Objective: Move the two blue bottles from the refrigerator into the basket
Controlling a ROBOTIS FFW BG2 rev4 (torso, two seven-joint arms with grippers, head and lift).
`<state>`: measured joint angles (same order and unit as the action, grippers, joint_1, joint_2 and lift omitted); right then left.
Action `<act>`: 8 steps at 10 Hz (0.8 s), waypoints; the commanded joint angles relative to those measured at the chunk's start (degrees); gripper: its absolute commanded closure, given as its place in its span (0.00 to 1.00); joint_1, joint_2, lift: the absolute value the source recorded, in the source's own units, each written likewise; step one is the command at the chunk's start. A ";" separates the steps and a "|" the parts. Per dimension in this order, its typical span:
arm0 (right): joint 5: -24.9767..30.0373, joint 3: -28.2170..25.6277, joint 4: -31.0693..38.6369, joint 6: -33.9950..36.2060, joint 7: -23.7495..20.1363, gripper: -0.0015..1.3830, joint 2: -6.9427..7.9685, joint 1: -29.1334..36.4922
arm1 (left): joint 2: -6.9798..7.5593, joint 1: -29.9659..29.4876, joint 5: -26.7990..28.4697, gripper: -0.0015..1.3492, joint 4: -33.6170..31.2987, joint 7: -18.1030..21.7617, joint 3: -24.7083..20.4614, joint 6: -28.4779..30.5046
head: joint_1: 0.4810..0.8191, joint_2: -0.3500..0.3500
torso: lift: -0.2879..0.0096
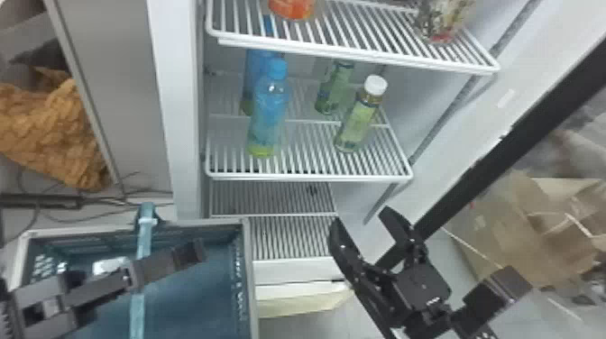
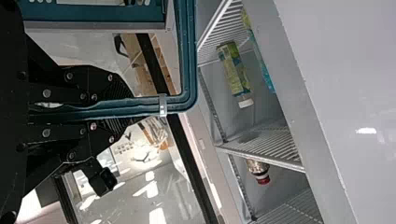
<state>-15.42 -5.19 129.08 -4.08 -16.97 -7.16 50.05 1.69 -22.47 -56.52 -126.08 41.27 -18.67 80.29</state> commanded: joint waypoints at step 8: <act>-0.34 0.28 -0.76 0.14 -0.08 0.15 -0.05 -0.41 | 0.16 -0.03 0.08 0.89 0.43 -0.05 -0.07 0.00 | 0.63 0.12 | 0.23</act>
<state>-15.72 -4.90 128.44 -3.98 -16.99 -7.25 49.81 1.85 -22.52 -56.45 -125.72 41.24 -18.73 80.29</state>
